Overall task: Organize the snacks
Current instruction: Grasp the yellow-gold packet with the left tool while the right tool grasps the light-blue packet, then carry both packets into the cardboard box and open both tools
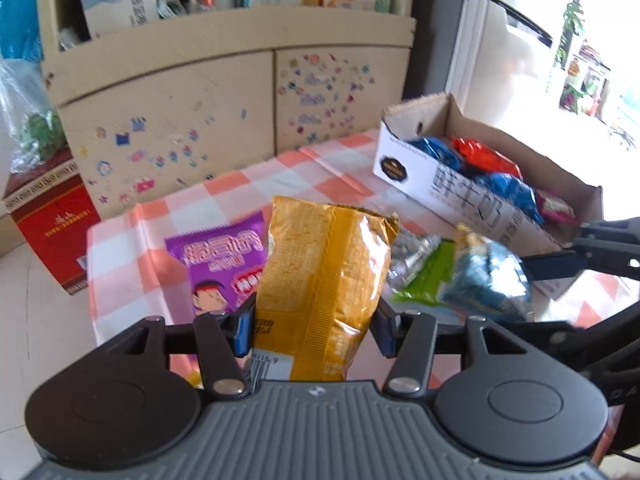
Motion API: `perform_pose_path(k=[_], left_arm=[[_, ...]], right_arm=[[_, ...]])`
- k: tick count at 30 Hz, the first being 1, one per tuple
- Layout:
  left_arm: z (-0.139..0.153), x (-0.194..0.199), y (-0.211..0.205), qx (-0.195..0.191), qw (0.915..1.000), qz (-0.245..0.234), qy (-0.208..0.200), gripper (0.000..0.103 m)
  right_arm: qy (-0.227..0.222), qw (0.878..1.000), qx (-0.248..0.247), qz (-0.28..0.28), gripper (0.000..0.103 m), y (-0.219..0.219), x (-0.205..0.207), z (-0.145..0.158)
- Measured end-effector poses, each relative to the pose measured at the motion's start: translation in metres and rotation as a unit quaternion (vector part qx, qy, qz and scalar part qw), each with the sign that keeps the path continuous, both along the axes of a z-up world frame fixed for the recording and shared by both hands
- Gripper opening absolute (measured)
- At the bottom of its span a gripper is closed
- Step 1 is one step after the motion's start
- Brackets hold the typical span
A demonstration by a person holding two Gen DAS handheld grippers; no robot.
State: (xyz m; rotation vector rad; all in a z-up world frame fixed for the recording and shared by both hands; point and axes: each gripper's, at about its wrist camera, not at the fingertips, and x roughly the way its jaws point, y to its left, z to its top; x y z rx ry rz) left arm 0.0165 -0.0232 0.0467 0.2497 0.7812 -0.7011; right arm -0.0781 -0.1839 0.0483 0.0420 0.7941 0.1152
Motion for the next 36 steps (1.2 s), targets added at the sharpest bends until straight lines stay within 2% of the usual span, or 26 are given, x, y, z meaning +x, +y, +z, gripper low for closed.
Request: perform_pose_path(k=[5,11,15,25,36], left_arm=[[0.011,0.007,0.001,-0.022,0.9993,0.029,-0.01,0.055],[0.016,0.007,-0.012,-0.034,0.9988,0.031,-0.015,0.055],[0.02,0.003,-0.025,-0.049,0.9986,0.016,-0.007,0.055],[0.033,-0.02,-0.073,-0.066,0.9967,-0.04,-0.026,0.055],[0.043,-0.044,-0.128,-0.08,0.9933,-0.079,-0.026,0.055]], right_arm=[[-0.027,1.0,0.004,-0.012,0.066,-0.012,-0.002,0.017],[-0.047,0.998,0.005,-0.043,0.067,-0.039,-0.004,0.038],[-0.055,0.996,-0.008,-0.07,0.067,-0.059,-0.005,0.048],[-0.052,0.994,-0.032,-0.095,0.067,-0.1,-0.011,0.059],[-0.079,0.983,0.001,-0.164,0.067,-0.154,-0.019,0.072]])
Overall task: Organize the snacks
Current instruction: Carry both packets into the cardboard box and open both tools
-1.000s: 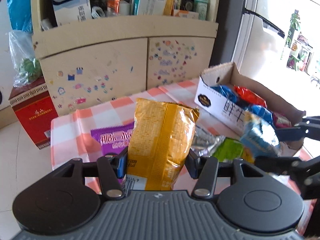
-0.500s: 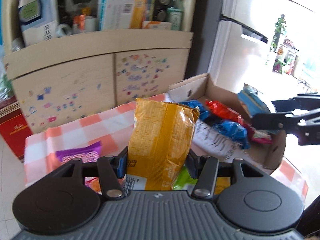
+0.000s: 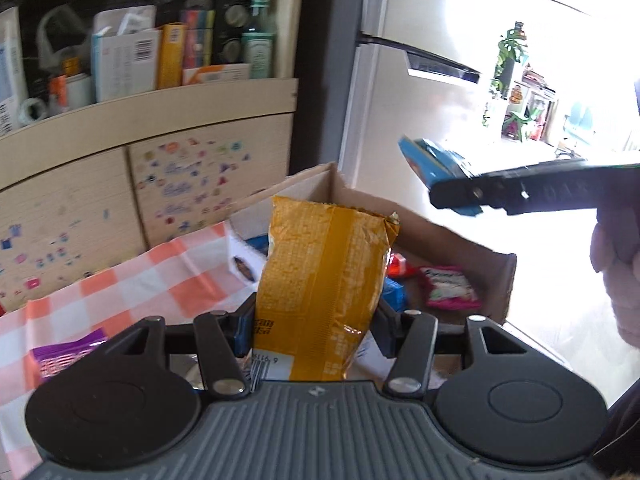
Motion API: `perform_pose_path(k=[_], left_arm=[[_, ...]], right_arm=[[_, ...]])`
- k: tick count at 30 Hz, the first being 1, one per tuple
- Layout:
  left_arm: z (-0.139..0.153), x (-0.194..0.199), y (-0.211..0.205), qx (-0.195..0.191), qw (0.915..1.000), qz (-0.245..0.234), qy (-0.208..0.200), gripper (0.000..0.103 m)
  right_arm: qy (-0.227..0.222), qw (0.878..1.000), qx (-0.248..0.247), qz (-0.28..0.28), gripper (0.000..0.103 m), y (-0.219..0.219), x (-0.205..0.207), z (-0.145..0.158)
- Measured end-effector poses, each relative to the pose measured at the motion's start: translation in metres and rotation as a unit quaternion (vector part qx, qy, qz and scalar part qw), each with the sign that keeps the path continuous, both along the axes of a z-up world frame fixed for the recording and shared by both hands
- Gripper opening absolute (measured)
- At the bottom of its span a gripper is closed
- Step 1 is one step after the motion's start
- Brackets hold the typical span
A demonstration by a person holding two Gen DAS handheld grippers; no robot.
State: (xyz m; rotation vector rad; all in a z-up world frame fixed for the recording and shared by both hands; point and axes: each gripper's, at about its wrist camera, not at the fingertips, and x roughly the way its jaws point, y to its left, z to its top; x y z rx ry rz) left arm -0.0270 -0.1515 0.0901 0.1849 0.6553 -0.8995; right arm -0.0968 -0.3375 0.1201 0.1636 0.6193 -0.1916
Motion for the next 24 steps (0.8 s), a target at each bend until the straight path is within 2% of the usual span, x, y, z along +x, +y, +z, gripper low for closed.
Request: perform_pose_path(k=[12,17,18,21,23,24], left_arm=[[-0.011,-0.027,-0.073,0.007,0.9989,-0.045,0.013,0.055],[-0.022,-0.03,-0.097,0.024,0.9988,-0.04,0.019,0.056],[-0.024,-0.03,-0.1,0.029,0.9988,-0.035,0.019,0.058],[-0.023,-0.032,-0.098,0.023,0.9991,-0.027,0.023,0.078],[-0.018,-0.034,-0.091,0.015,0.9993,-0.027,0.023,0.085],[-0.015,-0.035,-0.088,0.014,0.9994,-0.027,0.019,0.085]], right_arm=[[0.007,0.995,0.05,-0.085,0.067,-0.046,-0.006,-0.003],[0.019,0.993,0.064,-0.096,0.069,-0.049,-0.002,-0.007],[0.024,0.993,0.068,-0.098,0.075,-0.049,-0.001,-0.009],[0.03,0.992,0.077,-0.096,0.083,-0.048,0.001,-0.01],[0.025,0.992,0.076,-0.094,0.086,-0.046,-0.001,-0.009],[0.024,0.992,0.078,-0.094,0.086,-0.046,-0.002,-0.008]])
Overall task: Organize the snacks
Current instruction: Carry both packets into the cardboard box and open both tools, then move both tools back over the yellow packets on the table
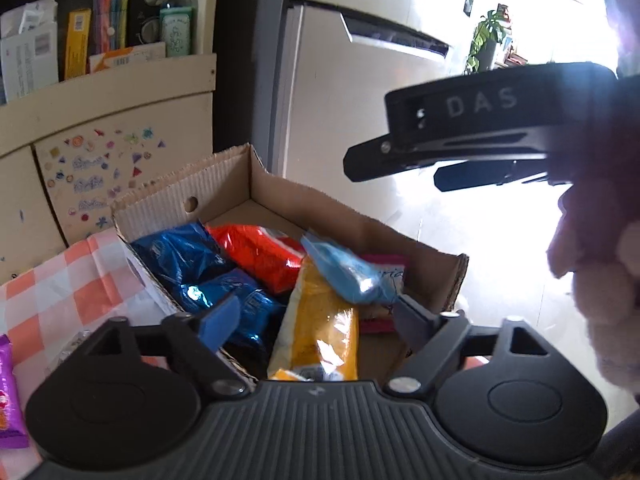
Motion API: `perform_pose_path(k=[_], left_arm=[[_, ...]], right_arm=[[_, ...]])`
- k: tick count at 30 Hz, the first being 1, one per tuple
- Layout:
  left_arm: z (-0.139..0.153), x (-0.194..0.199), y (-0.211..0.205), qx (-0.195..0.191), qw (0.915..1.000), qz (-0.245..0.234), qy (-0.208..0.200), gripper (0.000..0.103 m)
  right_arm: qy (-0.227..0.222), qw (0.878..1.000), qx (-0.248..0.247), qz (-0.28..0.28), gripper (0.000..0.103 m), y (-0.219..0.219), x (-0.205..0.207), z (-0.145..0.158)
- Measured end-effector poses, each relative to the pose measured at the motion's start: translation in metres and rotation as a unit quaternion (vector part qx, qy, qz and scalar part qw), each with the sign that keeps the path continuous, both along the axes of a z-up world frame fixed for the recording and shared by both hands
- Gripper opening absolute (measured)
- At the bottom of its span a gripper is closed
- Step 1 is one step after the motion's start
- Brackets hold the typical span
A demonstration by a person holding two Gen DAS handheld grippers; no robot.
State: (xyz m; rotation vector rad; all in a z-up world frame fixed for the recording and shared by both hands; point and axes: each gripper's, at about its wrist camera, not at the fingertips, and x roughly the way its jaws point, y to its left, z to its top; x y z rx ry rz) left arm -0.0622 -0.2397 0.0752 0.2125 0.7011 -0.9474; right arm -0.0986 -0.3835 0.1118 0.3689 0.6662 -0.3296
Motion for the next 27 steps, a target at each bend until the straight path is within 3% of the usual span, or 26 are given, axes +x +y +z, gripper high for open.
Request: perform_pose_path(k=[8,18,27], left_arm=[[0.012,0.0,0.038,0.027,0.9993,0.008,-0.027,0.086],[0.017,0.01,0.109,0.045,0.9966,0.064,-0.028,0.088],[0.016,0.023,0.176,0.074,0.9897,0.12,-0.026,0.09]], right_arm=[[-0.014,0.999,0.003,0.042,0.087,0.014,0.004,0.002],[-0.015,0.991,-0.014,0.131,0.089,0.051,0.014,0.0],[0.001,0.969,-0.033,0.246,0.089,0.098,0.018,-0.009]])
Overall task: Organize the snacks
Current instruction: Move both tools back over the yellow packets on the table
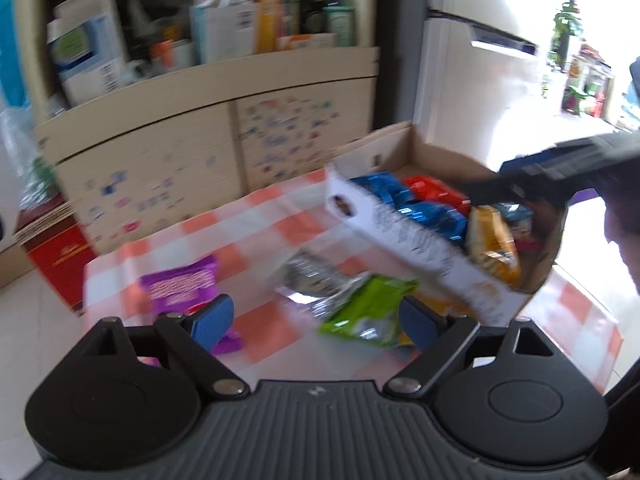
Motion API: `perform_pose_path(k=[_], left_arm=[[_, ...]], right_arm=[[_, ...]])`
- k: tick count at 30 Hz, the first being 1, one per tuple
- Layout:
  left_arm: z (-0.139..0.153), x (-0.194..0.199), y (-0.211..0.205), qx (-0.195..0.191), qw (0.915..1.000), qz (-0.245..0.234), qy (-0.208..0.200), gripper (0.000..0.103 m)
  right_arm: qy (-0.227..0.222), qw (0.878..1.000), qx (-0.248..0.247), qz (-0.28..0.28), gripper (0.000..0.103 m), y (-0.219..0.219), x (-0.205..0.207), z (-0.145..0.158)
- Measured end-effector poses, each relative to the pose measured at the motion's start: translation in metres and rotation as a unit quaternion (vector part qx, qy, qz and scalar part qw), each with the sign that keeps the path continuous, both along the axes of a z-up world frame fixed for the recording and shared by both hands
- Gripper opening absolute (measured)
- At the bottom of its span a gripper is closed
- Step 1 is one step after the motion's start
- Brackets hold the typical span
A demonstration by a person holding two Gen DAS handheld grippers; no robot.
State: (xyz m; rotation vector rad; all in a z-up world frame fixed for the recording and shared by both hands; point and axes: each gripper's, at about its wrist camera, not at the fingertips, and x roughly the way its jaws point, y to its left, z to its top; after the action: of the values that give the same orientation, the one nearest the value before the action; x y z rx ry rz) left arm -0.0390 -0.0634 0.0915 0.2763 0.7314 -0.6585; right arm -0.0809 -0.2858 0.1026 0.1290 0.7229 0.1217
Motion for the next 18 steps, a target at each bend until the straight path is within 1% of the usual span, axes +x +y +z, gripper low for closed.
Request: perform_pose_path(k=[3,8,14,18], left_arm=[[-0.002,0.009,0.017,0.01,0.9997,0.022,0.001,0.09],[-0.013,0.021,0.047,0.022,0.9979,0.061,0.007,0.09],[-0.039,0.034,0.079,0.023,0.9937,0.1,0.045,0.09],[-0.053,0.04,0.089,0.021,0.9913,0.109,0.07,0.09]], right_arm=[[0.012,0.999,-0.007,0.043,0.089,0.017,0.0,-0.007],[0.044,0.995,-0.026,0.09,0.089,0.04,-0.002,-0.023],[0.094,0.987,-0.056,0.121,0.089,0.059,0.0,-0.048],[0.118,0.982,-0.08,0.125,0.089,0.066,0.003,-0.063]])
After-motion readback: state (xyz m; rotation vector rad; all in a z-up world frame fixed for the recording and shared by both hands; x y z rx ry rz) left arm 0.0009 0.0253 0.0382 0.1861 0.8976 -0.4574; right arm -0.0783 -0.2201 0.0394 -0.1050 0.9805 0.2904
